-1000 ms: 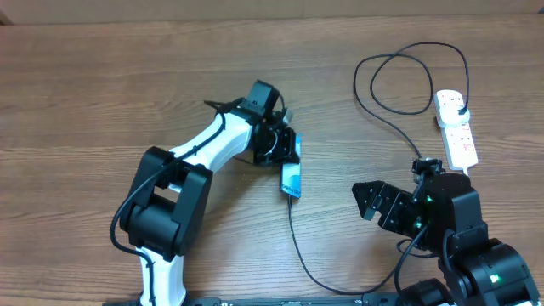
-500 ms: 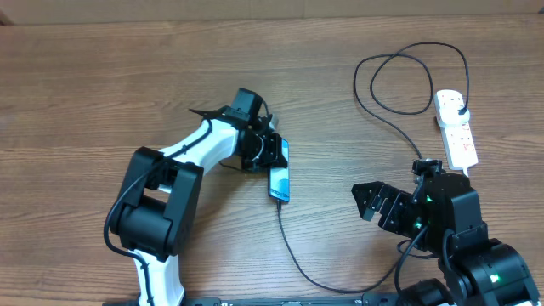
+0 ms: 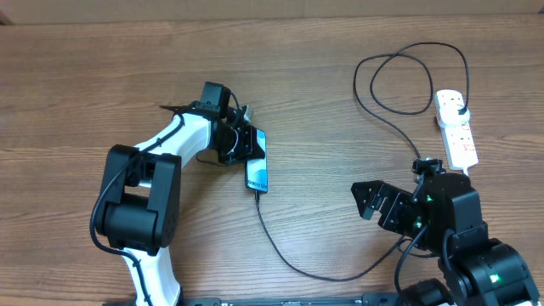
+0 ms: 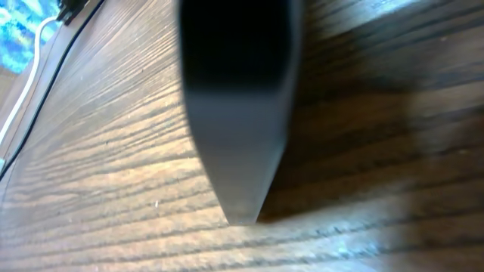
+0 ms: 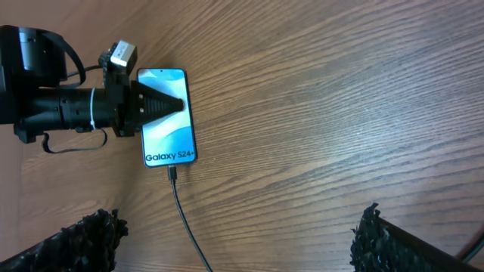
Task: Plug charger to phone and switch on socket
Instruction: 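Lower the phone flat onto the table with the left gripper, then open the left gripper off the phone and retract it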
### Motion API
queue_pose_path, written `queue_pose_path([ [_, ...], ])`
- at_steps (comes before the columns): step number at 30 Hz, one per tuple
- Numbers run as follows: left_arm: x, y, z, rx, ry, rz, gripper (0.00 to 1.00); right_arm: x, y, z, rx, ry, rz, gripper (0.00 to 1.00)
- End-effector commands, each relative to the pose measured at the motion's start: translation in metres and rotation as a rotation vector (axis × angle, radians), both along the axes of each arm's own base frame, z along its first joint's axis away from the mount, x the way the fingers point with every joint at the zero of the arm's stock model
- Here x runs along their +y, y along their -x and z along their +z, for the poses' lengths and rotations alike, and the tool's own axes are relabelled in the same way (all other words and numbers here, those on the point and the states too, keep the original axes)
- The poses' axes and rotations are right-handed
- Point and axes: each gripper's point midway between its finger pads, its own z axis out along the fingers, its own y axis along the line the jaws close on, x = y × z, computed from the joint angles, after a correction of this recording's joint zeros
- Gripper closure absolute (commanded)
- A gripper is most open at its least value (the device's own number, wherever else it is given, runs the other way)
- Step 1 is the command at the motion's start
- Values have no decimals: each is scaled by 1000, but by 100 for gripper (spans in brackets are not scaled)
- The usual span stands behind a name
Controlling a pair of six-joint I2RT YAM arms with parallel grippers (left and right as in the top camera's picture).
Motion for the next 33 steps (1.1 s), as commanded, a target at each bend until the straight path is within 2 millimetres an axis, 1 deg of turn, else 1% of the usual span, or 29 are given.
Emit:
queue_pose_path([
  [1, 7, 7, -12, -21, -54, -53, 91, -2, -4, 11, -38, 1, -5, 0],
  [5, 13, 9, -16, -13, -94, -45, 77, -1, -5, 13, -46, -2, -5, 0],
  [9, 21, 14, -21, 12, -142, -40, 70, -1, -6, 14, -51, -3, -6, 0],
  [14, 30, 19, -26, 31, -200, -36, 69, -1, -7, 14, -54, -4, -6, 0],
  [16, 32, 20, -26, 35, -212, -34, 66, -1, -7, 14, -53, -4, -6, 0],
  [20, 33, 20, -27, 38, -217, -35, 65, -1, -7, 14, -53, -4, -6, 0],
  [22, 33, 20, -27, 38, -217, -34, 62, -1, -7, 14, -53, -4, -6, 0],
  [24, 33, 20, -27, 38, -216, -34, 55, -1, -7, 14, -53, -4, -6, 0],
  [25, 33, 20, -27, 38, -216, -34, 53, -1, -7, 14, -53, -4, -6, 0],
  [33, 36, 19, -28, 31, -235, -31, 45, -1, -7, 14, -53, -4, -6, 0],
])
